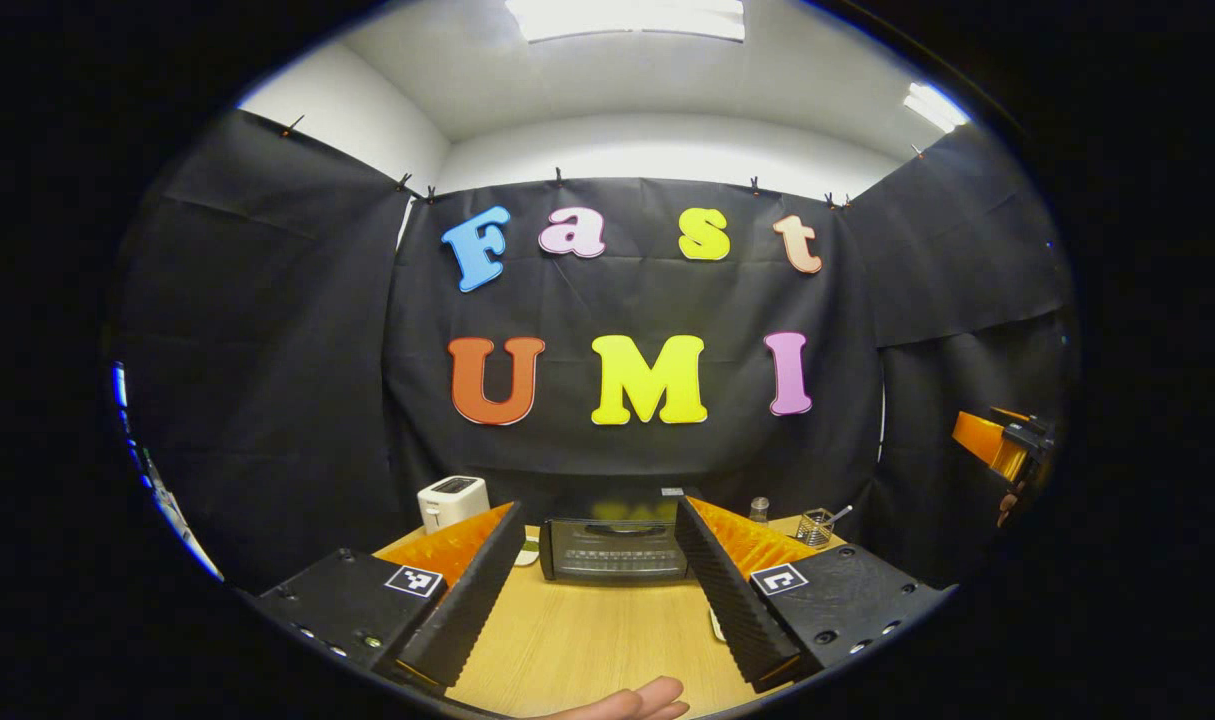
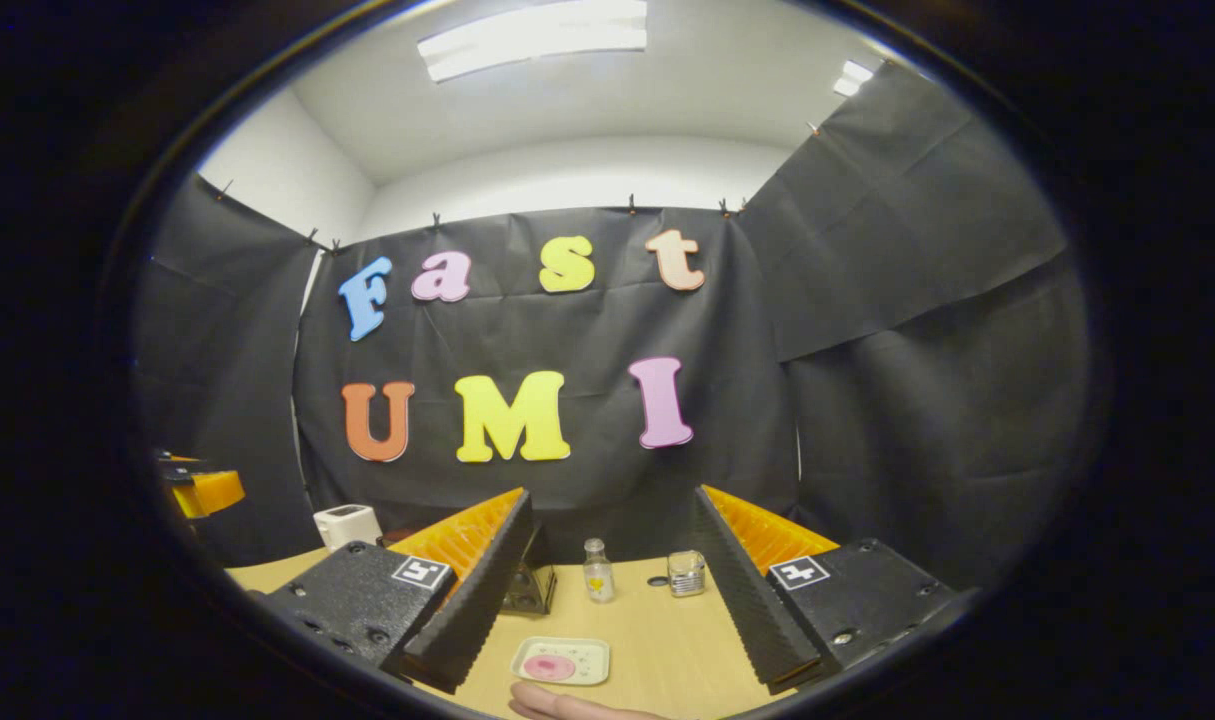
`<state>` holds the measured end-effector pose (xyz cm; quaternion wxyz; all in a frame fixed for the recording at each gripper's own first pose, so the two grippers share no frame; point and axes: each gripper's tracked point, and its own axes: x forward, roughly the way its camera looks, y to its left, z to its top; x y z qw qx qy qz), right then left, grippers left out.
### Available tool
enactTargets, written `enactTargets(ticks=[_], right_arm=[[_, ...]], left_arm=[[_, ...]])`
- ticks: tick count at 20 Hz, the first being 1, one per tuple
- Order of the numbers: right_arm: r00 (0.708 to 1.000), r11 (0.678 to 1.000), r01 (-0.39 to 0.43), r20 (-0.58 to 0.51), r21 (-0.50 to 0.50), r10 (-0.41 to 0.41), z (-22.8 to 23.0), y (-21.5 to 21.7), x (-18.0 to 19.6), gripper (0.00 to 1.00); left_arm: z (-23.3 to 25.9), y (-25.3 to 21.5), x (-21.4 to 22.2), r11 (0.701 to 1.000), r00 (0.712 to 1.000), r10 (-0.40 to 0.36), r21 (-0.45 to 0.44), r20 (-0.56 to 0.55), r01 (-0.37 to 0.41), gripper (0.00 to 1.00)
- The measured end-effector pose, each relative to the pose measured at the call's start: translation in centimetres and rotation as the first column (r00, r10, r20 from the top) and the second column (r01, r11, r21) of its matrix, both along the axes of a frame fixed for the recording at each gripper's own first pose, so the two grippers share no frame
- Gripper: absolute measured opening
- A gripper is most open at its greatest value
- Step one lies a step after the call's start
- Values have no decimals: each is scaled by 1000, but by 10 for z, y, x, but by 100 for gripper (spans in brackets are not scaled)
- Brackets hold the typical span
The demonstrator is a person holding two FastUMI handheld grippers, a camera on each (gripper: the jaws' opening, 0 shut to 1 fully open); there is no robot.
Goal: Open the electric oven with the left hand, put the food in, and close the electric oven.
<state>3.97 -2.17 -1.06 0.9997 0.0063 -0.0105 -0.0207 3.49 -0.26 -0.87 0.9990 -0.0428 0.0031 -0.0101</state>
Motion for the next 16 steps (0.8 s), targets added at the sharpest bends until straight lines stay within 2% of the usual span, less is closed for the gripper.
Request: enactTargets(ticks=[3, 8, 10, 12, 15, 16], right_arm=[[1000, 1000, 6, 14, 20, -7, -2, -3, 12, 100], [999, 1000, -19, 44, 19, 18, -3, -5, 33, 100], [999, 1000, -19, 42, 6, 19, -6, -7, 42, 100], [999, 1000, -25, 33, -4, 25, -12, -9, 51, 100], [999, 999, -33, 11, -12, 33, -22, -16, 63, 100], [999, 999, -31, 6, -18, 31, -24, -20, 67, 100]], left_arm=[[-6, 3, 20, 1000, 1000, -10, -13, -21, 10, 96], [-15, 6, 82, 999, 999, 6, 41, -43, -4, 96], [-25, -7, 114, 999, 998, -26, 43, -59, 29, 96], [-41, -23, 150, 997, 993, -73, 0, -97, 73, 95], [-75, -47, 206, 989, 972, -146, -54, -182, 139, 95], [-86, -50, 223, 990, 969, -143, -51, -202, 135, 96]])
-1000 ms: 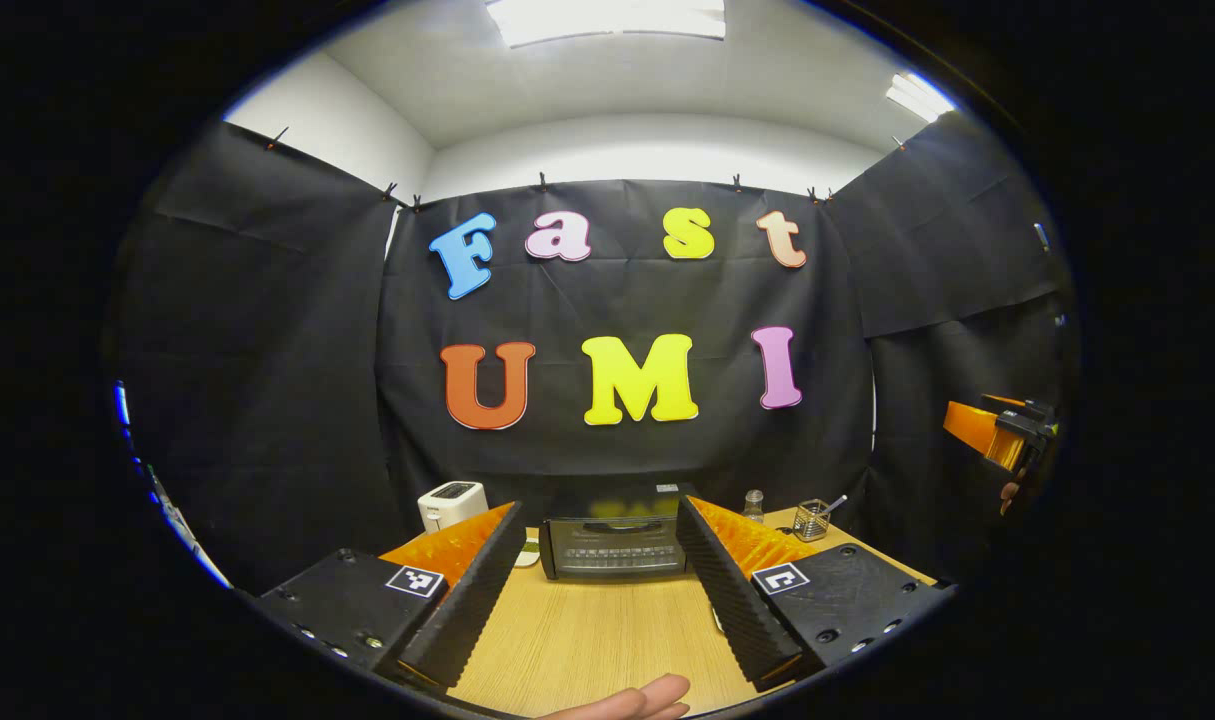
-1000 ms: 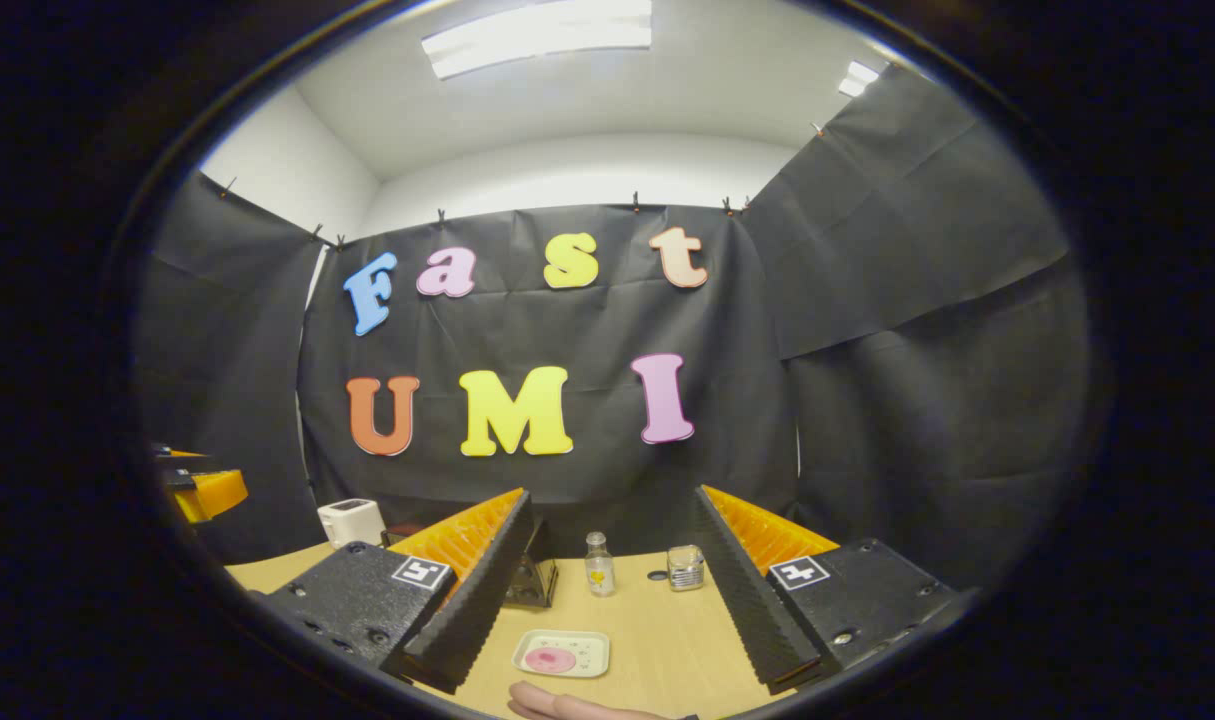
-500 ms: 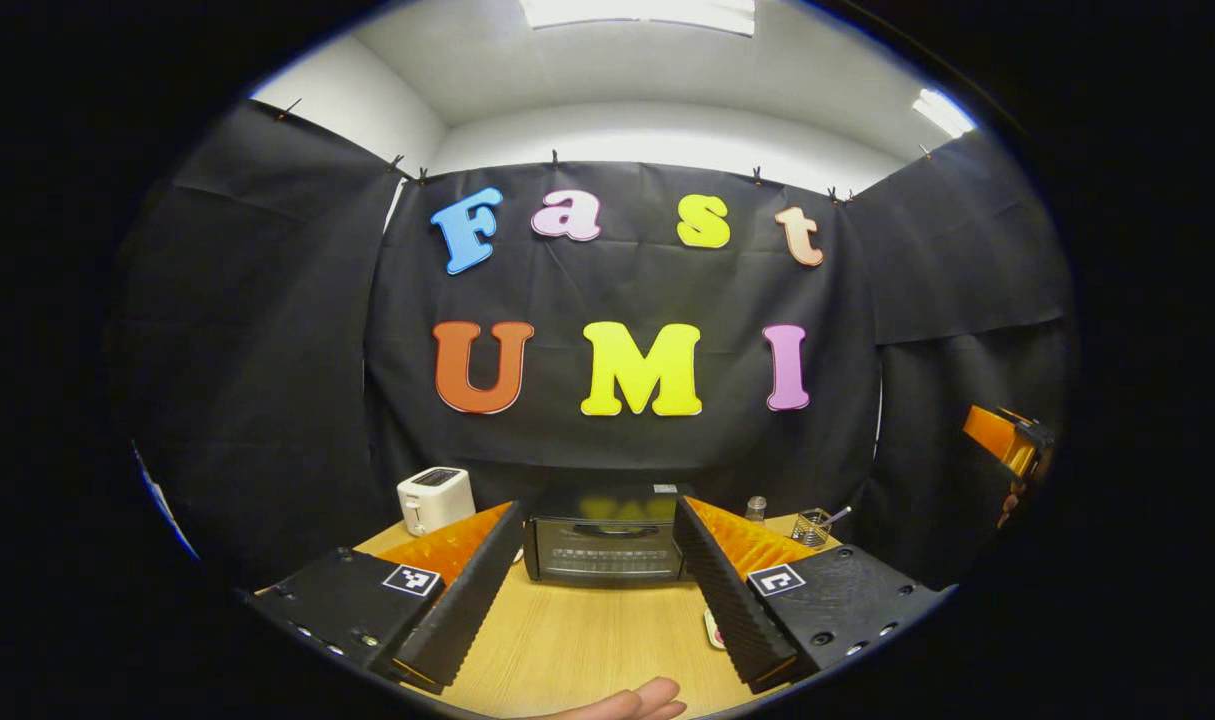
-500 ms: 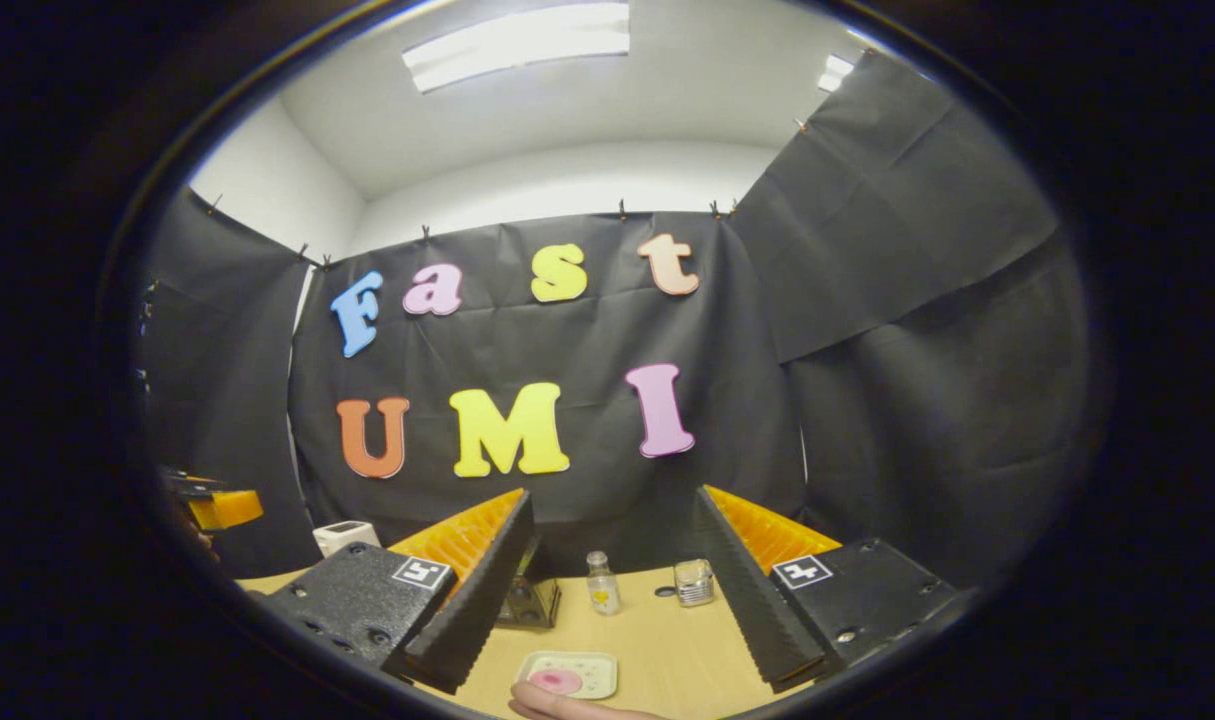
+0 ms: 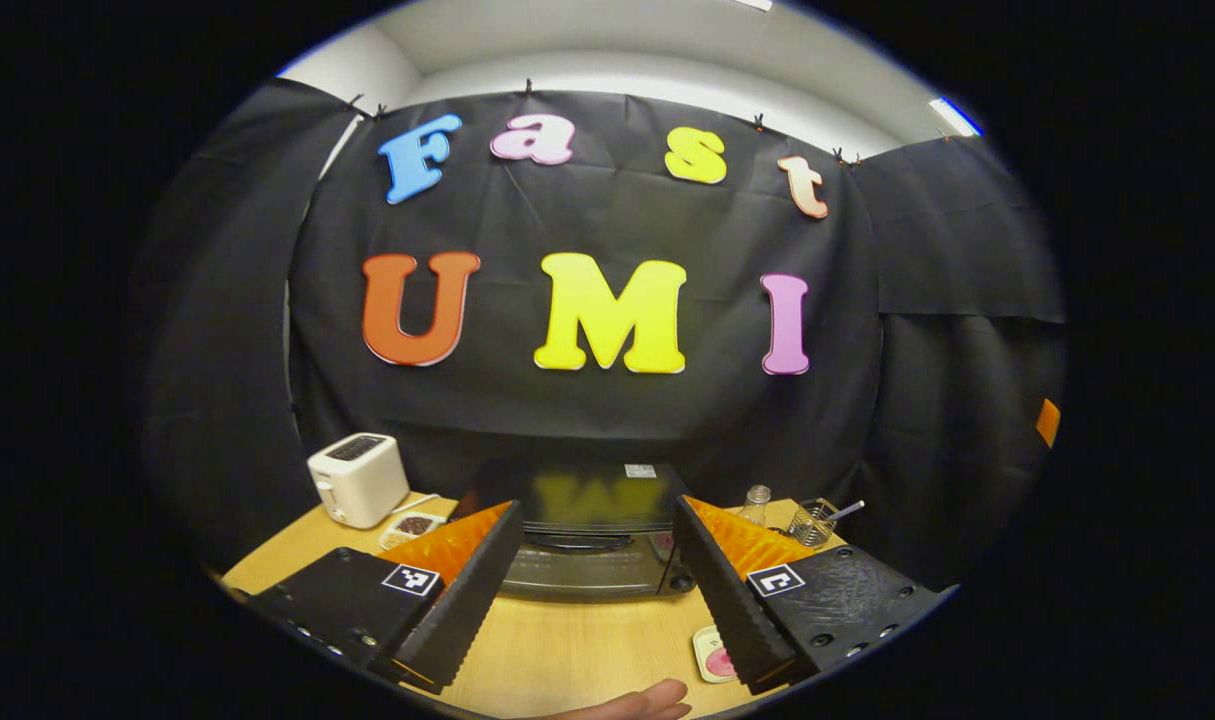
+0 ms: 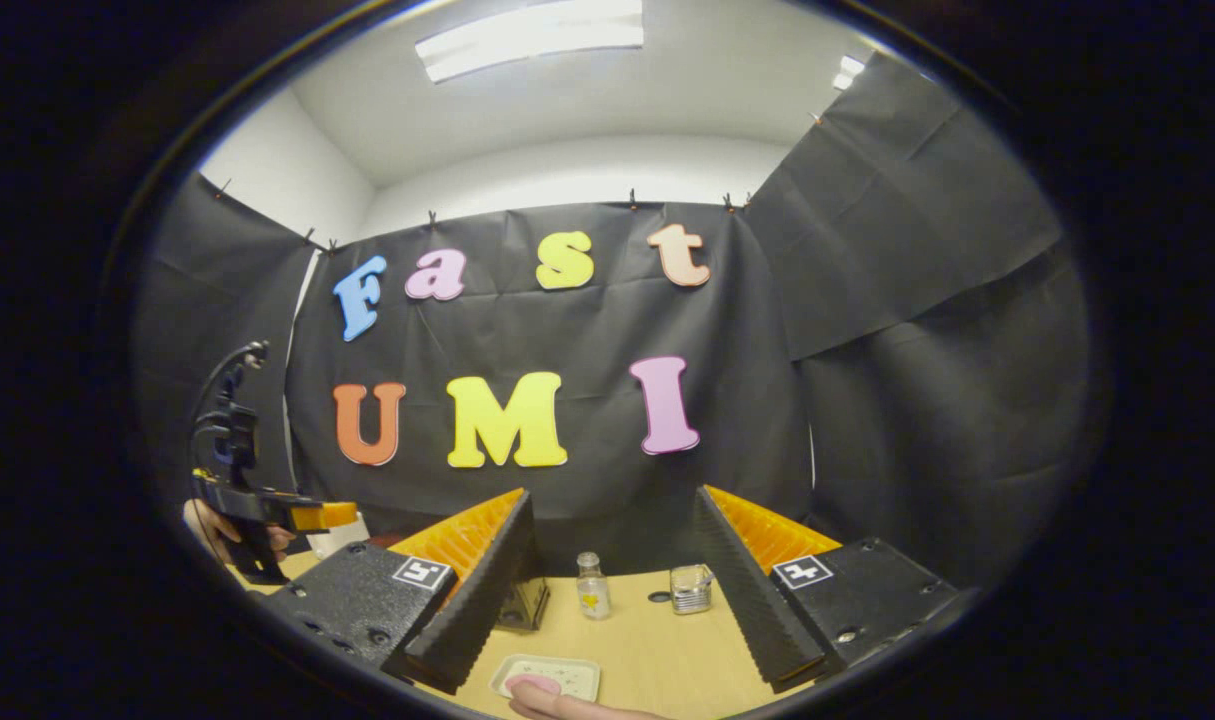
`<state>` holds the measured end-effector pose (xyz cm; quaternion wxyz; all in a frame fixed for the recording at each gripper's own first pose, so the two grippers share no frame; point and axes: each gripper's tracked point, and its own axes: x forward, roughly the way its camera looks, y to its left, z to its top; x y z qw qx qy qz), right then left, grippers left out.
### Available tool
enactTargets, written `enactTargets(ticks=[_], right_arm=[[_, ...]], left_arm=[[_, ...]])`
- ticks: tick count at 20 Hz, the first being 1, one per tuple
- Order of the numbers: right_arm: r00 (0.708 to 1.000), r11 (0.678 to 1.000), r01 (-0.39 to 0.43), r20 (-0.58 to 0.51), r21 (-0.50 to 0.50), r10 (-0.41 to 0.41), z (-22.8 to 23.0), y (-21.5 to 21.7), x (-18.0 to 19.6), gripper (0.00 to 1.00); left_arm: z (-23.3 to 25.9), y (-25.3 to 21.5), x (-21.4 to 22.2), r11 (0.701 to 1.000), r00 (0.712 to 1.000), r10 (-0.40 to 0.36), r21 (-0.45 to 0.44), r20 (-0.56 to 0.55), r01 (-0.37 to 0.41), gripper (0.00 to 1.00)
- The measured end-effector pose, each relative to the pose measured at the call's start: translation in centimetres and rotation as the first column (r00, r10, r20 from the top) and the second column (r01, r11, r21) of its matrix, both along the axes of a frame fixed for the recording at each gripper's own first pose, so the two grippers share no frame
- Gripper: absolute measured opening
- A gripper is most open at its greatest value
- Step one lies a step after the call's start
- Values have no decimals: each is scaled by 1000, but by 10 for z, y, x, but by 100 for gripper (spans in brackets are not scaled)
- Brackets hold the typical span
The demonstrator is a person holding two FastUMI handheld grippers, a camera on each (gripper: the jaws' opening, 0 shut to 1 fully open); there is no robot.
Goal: Open the electric oven with the left hand, put the food in, and close the electric oven.
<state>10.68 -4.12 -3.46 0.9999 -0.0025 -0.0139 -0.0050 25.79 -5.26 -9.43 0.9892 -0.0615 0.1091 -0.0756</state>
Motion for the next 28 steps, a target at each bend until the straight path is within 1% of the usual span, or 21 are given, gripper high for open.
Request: enactTargets(ticks=[2, 4, 6, 7, 10, 11, 12, 13, 14, 15, 16, 17, 20, 23, 26, 28], right_arm=[[1000, 1000, 16, 3, -17, -16, -2, -9, 7, 100], [998, 997, 66, 12, -45, -65, -4, -26, 14, 100], [994, 992, 108, 8, -62, -107, -10, -40, 18, 100], [993, 992, 115, 0, -60, -115, -15, -43, 18, 100], [994, 993, 105, -20, -49, -106, -20, -45, 22, 100], [994, 993, 106, -26, -56, -108, -23, -47, 24, 100], [993, 992, 113, -32, -61, -115, -24, -50, 25, 100], [992, 991, 119, -35, -64, -121, -24, -52, 24, 100], [991, 990, 125, -36, -64, -127, -22, -54, 23, 100], [991, 990, 128, -34, -60, -130, -20, -54, 19, 100], [991, 990, 129, -28, -56, -131, -15, -53, 16, 99], [991, 990, 130, -19, -53, -131, -12, -51, 13, 99], [991, 989, 136, 7, -62, -135, 3, -46, -4, 99], [989, 986, 145, 29, -80, -143, 18, -43, -24, 99], [987, 982, 159, 40, -102, -156, 28, -41, -43, 100], [988, 982, 154, 32, -111, -151, 28, -37, -54, 100]], left_arm=[[-23, 4, 37, 999, 999, 12, 50, -38, -10, 96], [-54, -2, 66, 996, 995, 5, 84, -102, 3, 96], [-84, 0, 90, 993, 985, 25, 115, -170, -5, 96], [-97, 0, 101, 993, 981, 32, 117, -193, -9, 95], [-129, -1, 123, 998, 961, 30, 58, -273, -14, 96], [-130, 2, 124, 998, 957, 52, 60, -287, -36, 96], [-125, -2, 125, 998, 961, 32, 57, -275, -17, 96], [-125, -8, 127, 998, 961, 3, 56, -277, 13, 93], [-134, -10, 119, 997, 946, -10, 66, -324, 33, 94], [-133, -8, 121, 994, 951, 1, 107, -308, 33, 95], [-136, -8, 123, 992, 951, 9, 119, -310, 29, 97], [-135, -7, 123, 993, 952, 14, 118, -305, 23, 96], [-137, -5, 122, 994, 946, 13, 105, -323, 22, 97], [-137, -6, 119, 994, 948, 2, 100, -320, 32, 97], [-137, -2, 105, 994, 949, 7, 110, -315, 29, 97], [-138, -2, 95, 994, 951, 9, 109, -310, 26, 97]])
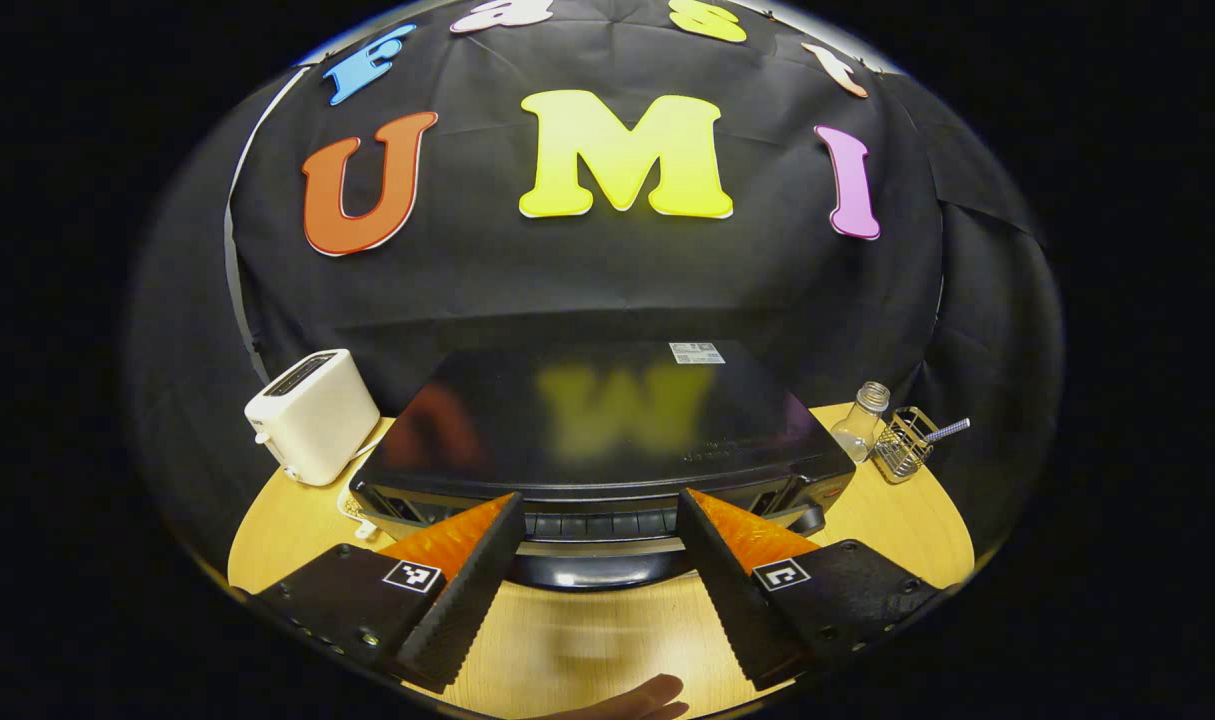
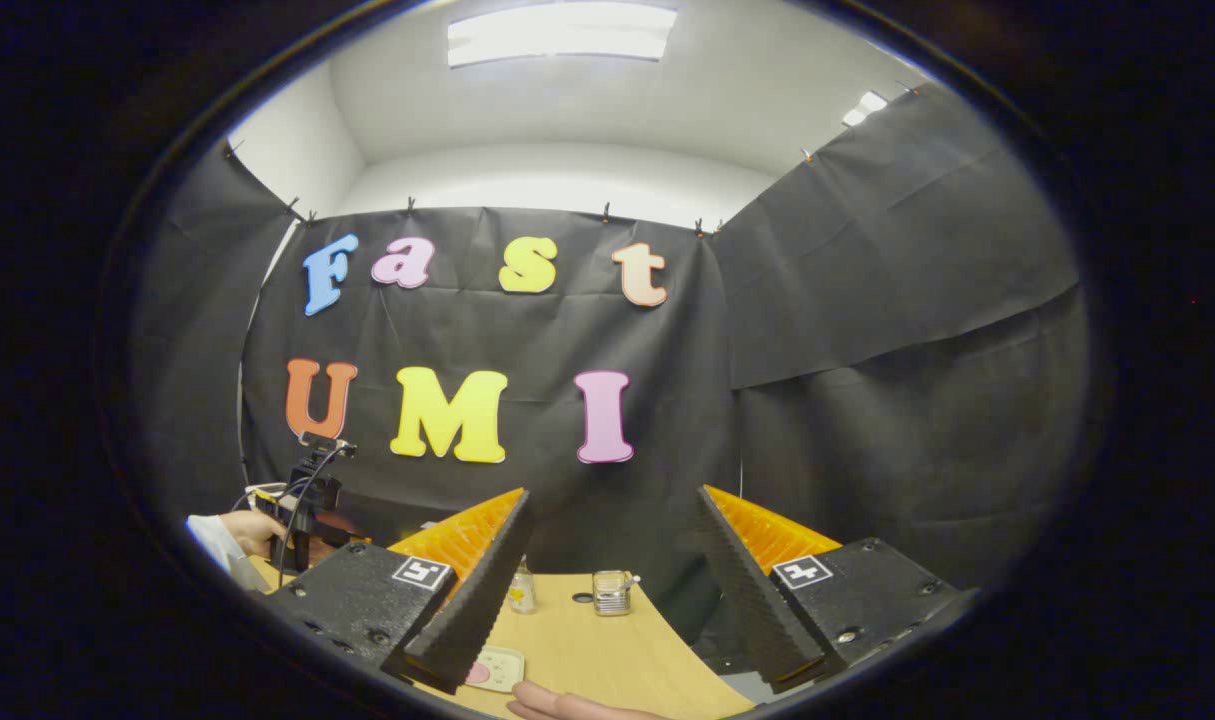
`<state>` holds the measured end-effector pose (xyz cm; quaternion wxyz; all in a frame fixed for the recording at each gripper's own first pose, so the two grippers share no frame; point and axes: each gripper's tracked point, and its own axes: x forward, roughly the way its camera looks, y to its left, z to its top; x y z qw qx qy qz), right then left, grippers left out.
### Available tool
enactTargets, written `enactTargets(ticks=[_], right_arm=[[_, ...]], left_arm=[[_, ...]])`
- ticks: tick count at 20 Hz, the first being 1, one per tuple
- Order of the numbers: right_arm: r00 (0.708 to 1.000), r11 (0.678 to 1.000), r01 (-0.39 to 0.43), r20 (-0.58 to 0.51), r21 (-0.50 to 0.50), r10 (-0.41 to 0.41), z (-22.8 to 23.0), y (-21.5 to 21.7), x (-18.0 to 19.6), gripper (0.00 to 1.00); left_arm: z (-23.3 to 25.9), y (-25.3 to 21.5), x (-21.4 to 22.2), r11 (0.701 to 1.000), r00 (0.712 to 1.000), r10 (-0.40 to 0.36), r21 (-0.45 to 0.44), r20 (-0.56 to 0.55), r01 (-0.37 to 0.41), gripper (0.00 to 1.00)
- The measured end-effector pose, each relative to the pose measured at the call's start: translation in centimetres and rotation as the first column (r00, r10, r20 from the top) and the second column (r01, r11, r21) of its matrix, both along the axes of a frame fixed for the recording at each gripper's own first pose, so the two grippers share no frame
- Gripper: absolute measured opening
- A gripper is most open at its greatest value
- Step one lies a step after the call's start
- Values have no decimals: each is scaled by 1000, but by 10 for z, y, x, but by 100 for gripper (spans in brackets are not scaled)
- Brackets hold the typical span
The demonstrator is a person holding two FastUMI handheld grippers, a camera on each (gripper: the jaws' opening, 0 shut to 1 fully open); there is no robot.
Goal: Open the electric oven with the left hand, put the food in, and close the electric oven.
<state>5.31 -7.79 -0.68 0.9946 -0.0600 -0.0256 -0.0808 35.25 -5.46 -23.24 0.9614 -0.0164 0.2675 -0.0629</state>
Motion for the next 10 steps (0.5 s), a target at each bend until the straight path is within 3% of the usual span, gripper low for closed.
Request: enactTargets(ticks=[4, 10], right_arm=[[1000, 1000, -9, -14, 28, 9, 0, 3, -17, 100], [1000, 1000, -13, -24, 22, 14, -2, 5, -34, 100]], left_arm=[[-7, 1, -25, 1000, 1000, -5, 10, -17, 5, 97], [-72, 7, -75, 1000, 979, -8, -1, -205, 8, 97]])
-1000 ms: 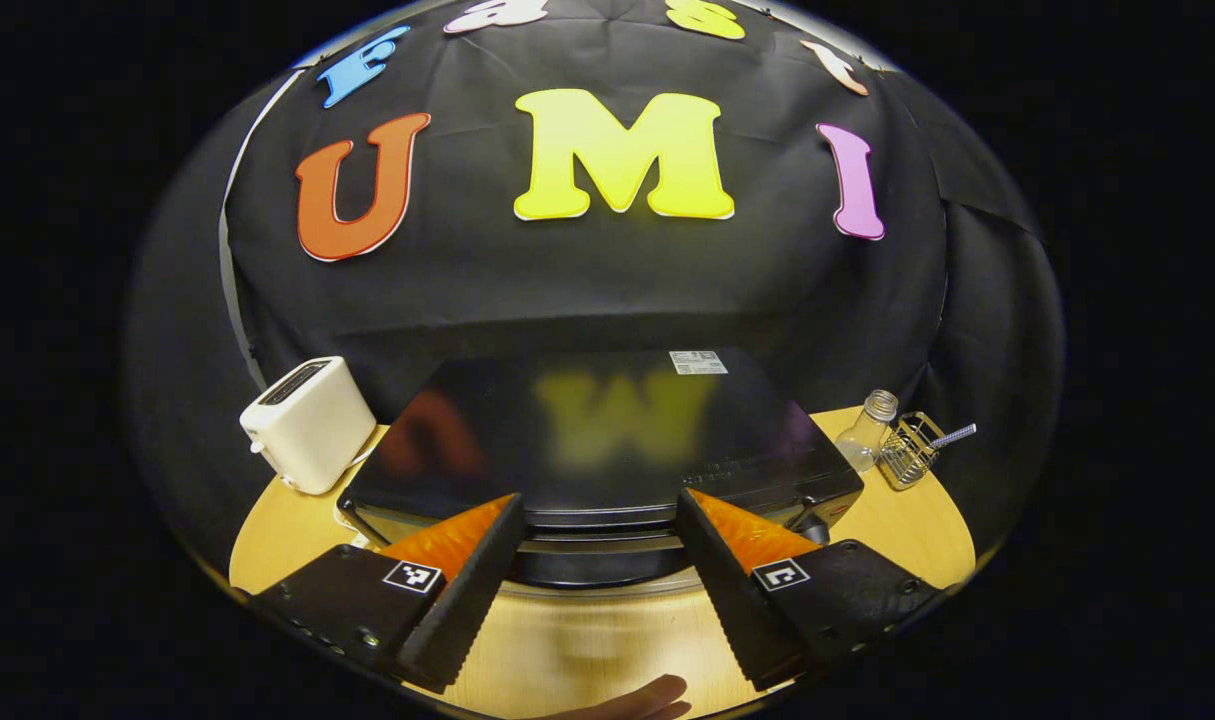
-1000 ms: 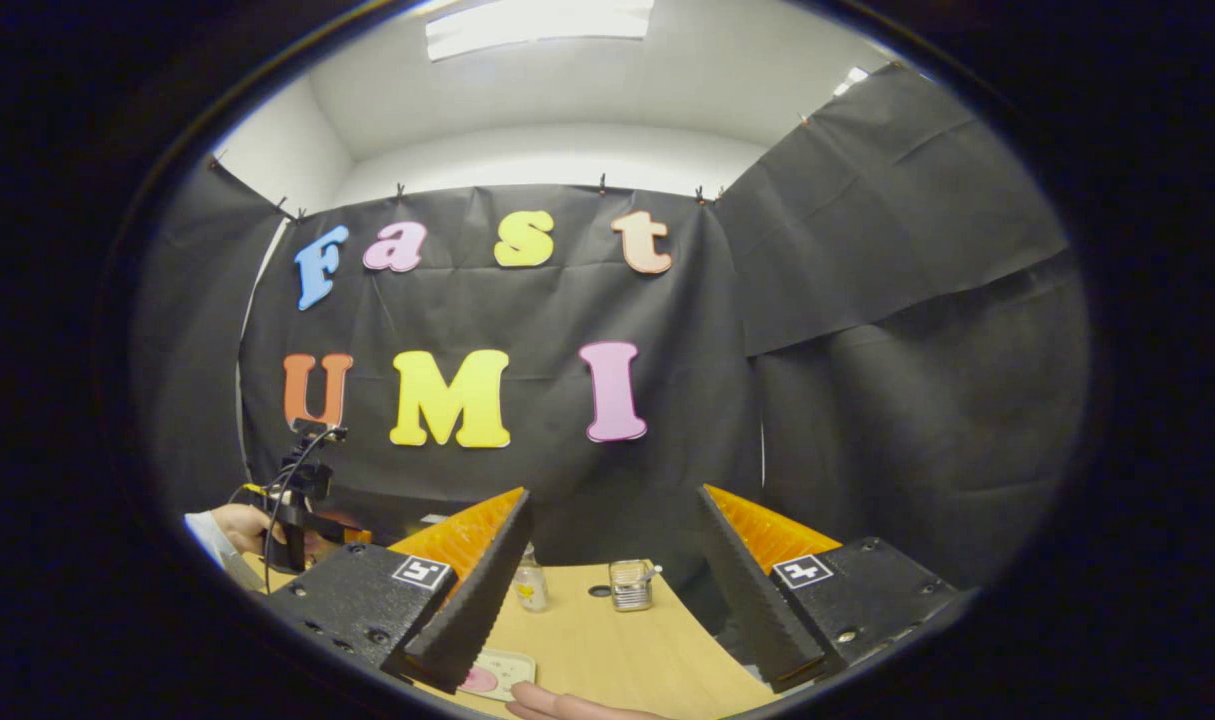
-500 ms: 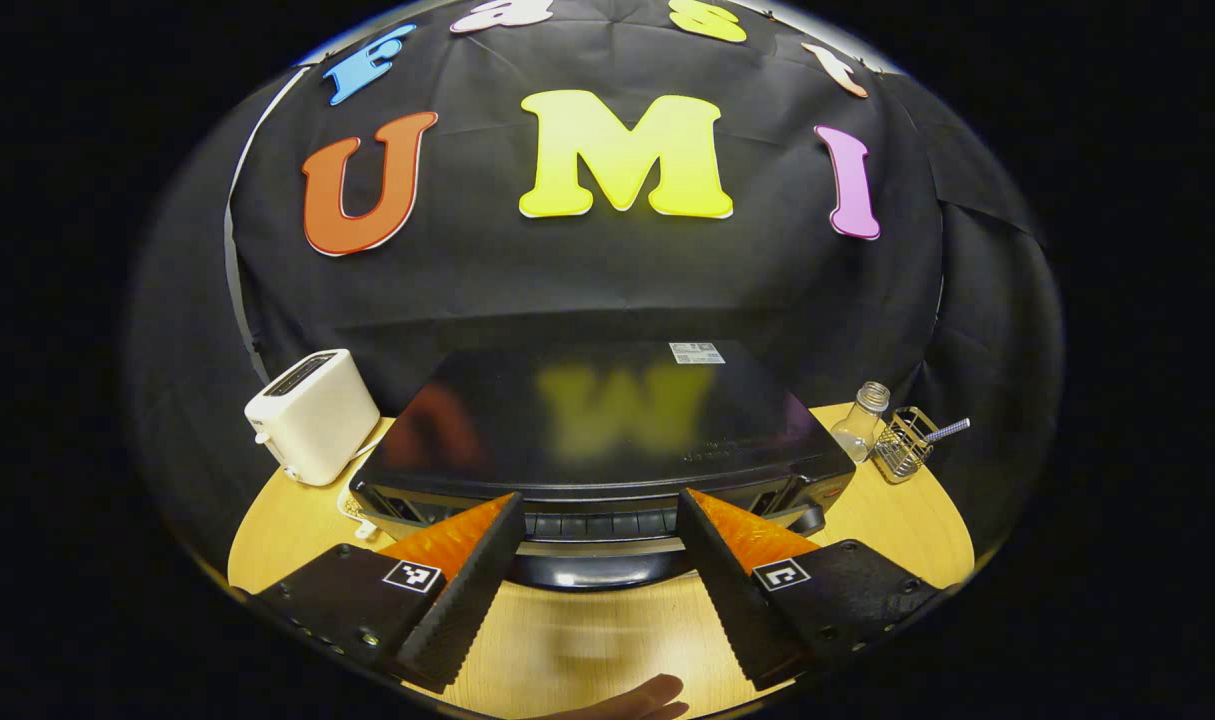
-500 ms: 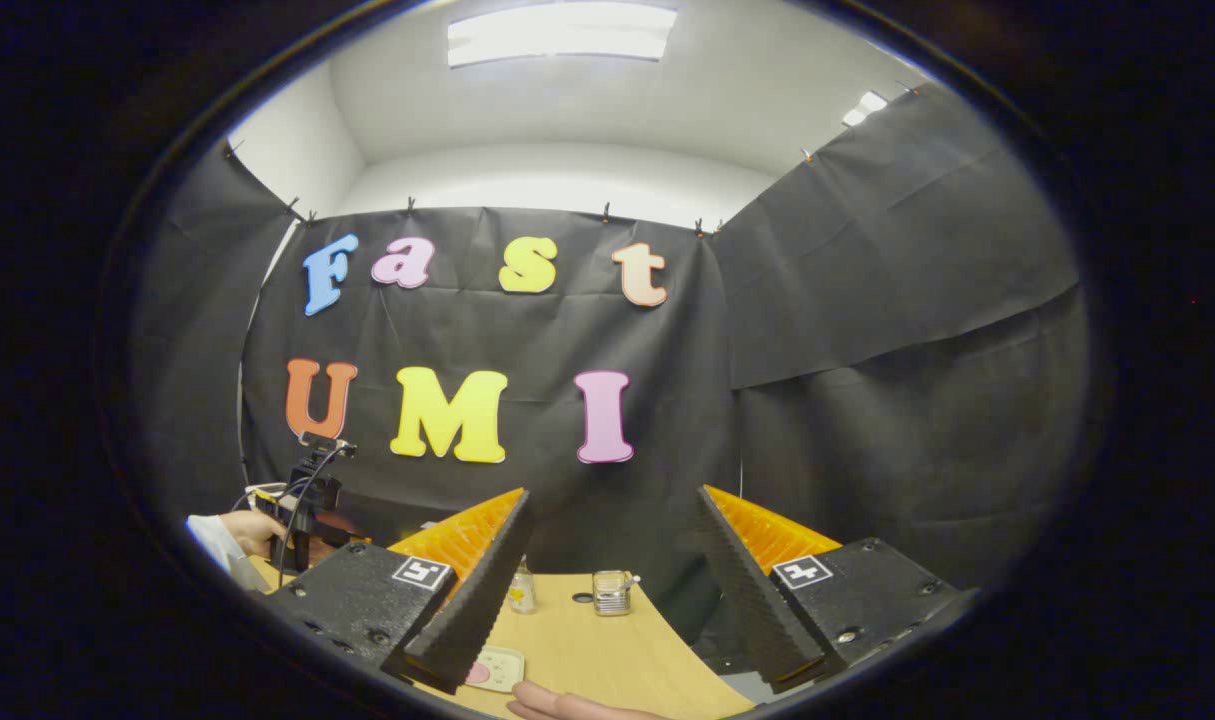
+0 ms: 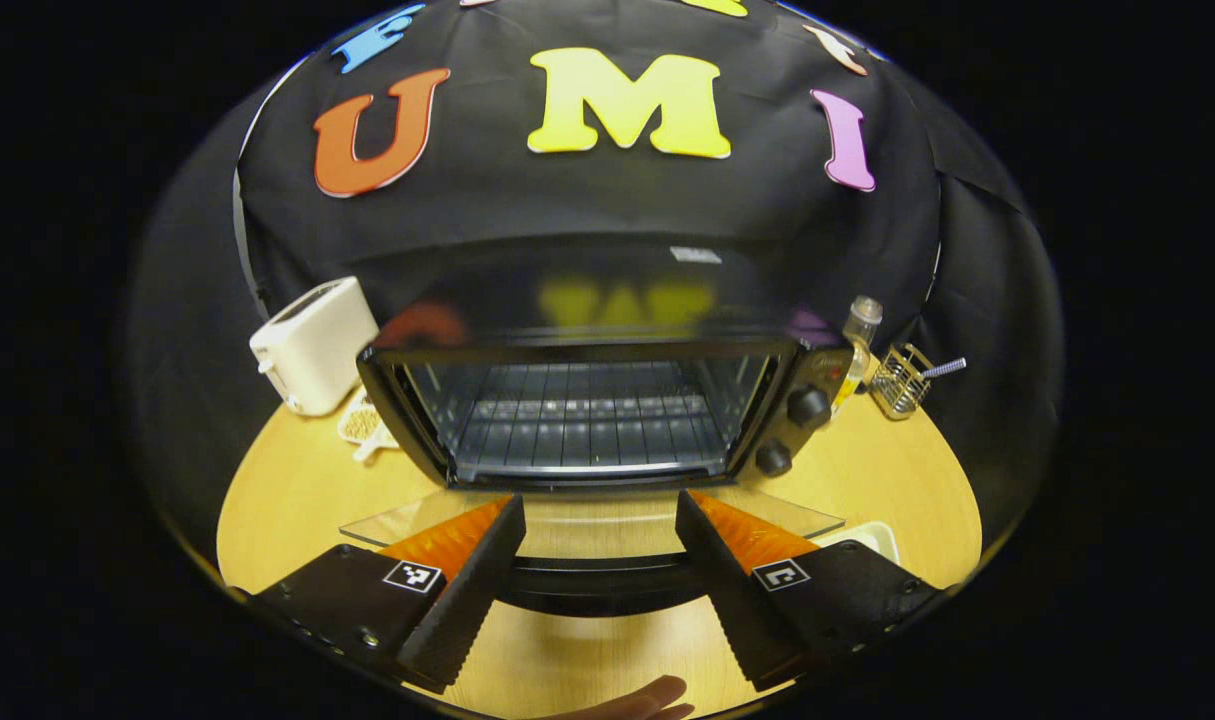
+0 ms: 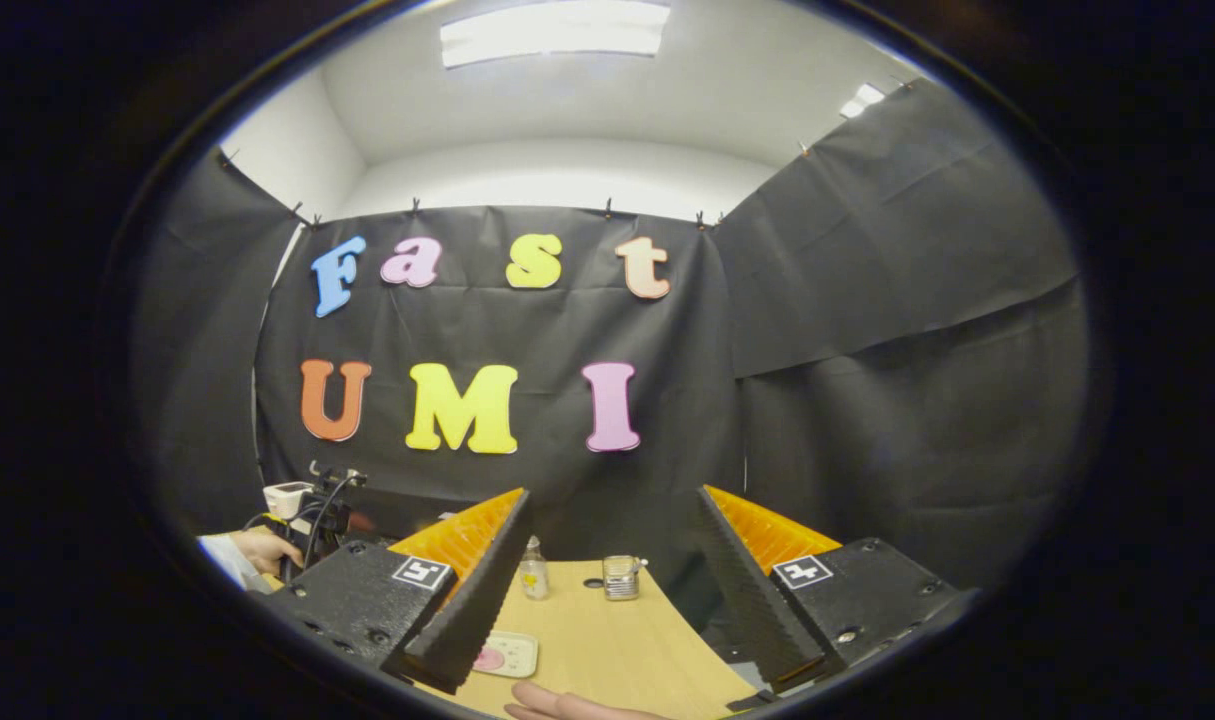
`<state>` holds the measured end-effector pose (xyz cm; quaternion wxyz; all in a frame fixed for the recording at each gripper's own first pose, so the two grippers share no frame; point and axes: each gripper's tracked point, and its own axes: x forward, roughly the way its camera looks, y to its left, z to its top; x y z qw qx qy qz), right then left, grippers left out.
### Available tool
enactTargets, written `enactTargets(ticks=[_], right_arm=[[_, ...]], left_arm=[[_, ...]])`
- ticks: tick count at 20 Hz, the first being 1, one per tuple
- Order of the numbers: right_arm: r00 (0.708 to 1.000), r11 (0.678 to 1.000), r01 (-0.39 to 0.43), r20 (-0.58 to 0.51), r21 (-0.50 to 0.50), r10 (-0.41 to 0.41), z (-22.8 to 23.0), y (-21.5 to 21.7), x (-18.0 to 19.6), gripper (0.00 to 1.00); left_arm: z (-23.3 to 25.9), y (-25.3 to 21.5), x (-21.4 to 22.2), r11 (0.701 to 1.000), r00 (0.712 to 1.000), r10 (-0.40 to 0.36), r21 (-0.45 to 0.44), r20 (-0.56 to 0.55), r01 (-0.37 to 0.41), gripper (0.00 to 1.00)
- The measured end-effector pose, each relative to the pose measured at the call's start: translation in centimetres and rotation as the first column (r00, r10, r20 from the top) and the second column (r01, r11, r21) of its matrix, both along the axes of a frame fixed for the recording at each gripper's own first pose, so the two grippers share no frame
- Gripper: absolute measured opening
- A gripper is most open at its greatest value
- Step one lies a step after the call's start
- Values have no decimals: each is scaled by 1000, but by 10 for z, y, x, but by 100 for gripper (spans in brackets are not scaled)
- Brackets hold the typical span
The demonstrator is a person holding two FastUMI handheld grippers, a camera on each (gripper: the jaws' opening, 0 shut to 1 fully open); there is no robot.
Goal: Open the electric oven with the left hand, put the food in, and close the electric oven.
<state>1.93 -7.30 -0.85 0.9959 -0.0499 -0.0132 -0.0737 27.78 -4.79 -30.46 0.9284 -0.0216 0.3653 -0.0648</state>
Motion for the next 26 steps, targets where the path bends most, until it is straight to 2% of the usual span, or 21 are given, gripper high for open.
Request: enactTargets(ticks=[8, 14, 21, 26], right_arm=[[1000, 1000, -3, -13, 0, 3, -6, 4, -5, 100], [999, 1000, -19, -47, -6, 19, -15, 12, -3, 100], [998, 1000, -15, -61, -14, 14, -19, 11, -2, 100], [995, 1000, -13, -98, -13, 11, -31, 15, 5, 99]], left_arm=[[-35, -3, -40, 999, 990, -40, 7, -135, 41, 96], [-63, -2, -62, 999, 983, -39, 1, -178, 40, 96], [-69, -1, -61, 1000, 999, -12, 14, -48, 13, 96], [-67, -1, -60, 1000, 999, 9, 12, 41, -10, 96]])
